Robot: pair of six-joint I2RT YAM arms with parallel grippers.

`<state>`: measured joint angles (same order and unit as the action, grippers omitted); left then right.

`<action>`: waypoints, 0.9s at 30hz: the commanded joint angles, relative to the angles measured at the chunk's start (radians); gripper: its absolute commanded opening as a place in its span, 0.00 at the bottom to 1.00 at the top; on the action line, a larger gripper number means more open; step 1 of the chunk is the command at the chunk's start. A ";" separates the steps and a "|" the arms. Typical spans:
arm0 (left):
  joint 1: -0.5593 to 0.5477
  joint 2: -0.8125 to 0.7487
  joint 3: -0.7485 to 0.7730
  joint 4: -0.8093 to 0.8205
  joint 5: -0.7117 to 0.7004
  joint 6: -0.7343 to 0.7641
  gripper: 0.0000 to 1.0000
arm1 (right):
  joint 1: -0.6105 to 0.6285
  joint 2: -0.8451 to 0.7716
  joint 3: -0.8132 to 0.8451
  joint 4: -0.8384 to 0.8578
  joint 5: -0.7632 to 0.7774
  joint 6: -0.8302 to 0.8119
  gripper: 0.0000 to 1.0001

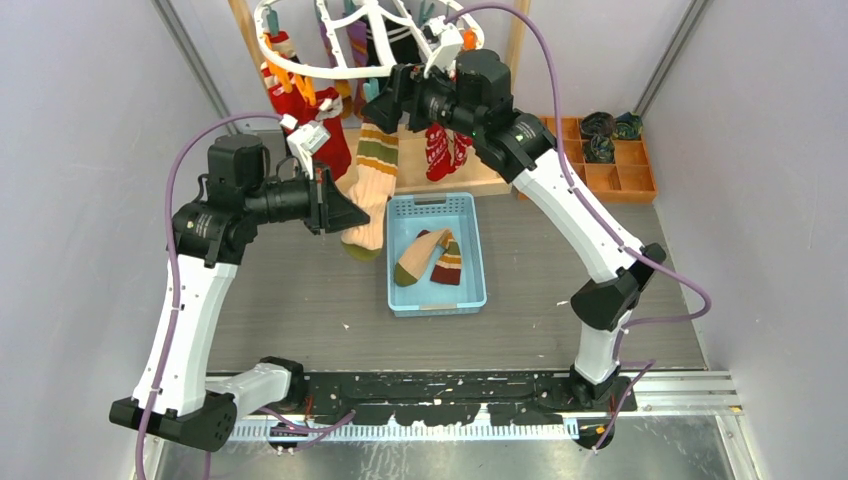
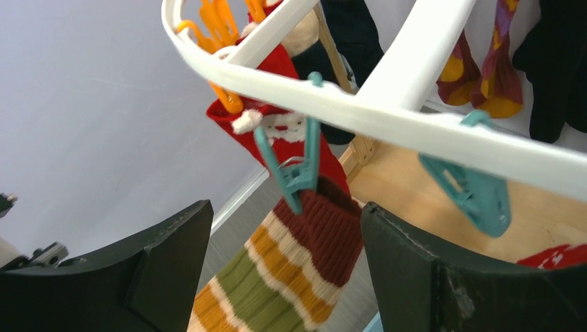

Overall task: Remove the socks clipped to the hanger
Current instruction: Remove the sock from the hanger.

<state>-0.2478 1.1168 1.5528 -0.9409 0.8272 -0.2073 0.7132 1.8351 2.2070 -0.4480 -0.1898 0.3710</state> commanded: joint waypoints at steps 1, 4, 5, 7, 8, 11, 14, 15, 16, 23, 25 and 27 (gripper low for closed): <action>-0.004 -0.020 0.046 0.001 0.036 -0.024 0.00 | -0.033 0.044 0.046 0.139 -0.063 0.042 0.82; -0.004 -0.020 0.056 -0.005 0.036 -0.026 0.00 | -0.039 0.062 0.047 0.183 -0.081 0.072 0.80; -0.004 -0.021 0.058 -0.005 0.035 -0.026 0.00 | -0.039 0.066 0.046 0.200 -0.084 0.087 0.78; -0.004 -0.020 0.061 -0.006 0.035 -0.026 0.00 | -0.039 0.072 0.041 0.232 -0.091 0.107 0.76; -0.004 -0.019 0.063 -0.008 0.035 -0.026 0.00 | -0.038 0.075 0.038 0.249 -0.091 0.113 0.75; -0.004 -0.015 0.068 -0.009 0.035 -0.029 0.00 | -0.039 0.078 0.020 0.308 -0.091 0.152 0.72; -0.004 -0.008 0.072 -0.009 0.033 -0.036 0.00 | -0.038 0.087 0.015 0.357 -0.076 0.190 0.70; -0.004 -0.006 0.072 -0.007 0.033 -0.040 0.00 | -0.038 0.087 0.013 0.373 -0.071 0.201 0.69; -0.004 -0.004 0.072 -0.007 0.033 -0.042 0.00 | -0.036 0.087 0.004 0.391 -0.066 0.210 0.68; -0.005 -0.002 0.073 -0.006 0.027 -0.043 0.00 | -0.028 0.092 -0.009 0.404 -0.034 0.210 0.57; -0.005 -0.001 0.072 -0.006 0.027 -0.043 0.00 | -0.026 0.090 -0.013 0.405 -0.025 0.206 0.53; -0.005 -0.002 0.072 -0.006 0.027 -0.043 0.00 | -0.022 0.090 -0.011 0.406 -0.015 0.197 0.49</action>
<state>-0.2489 1.1202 1.5879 -0.9550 0.8341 -0.2363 0.6853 1.9373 2.1872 -0.1253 -0.2440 0.5755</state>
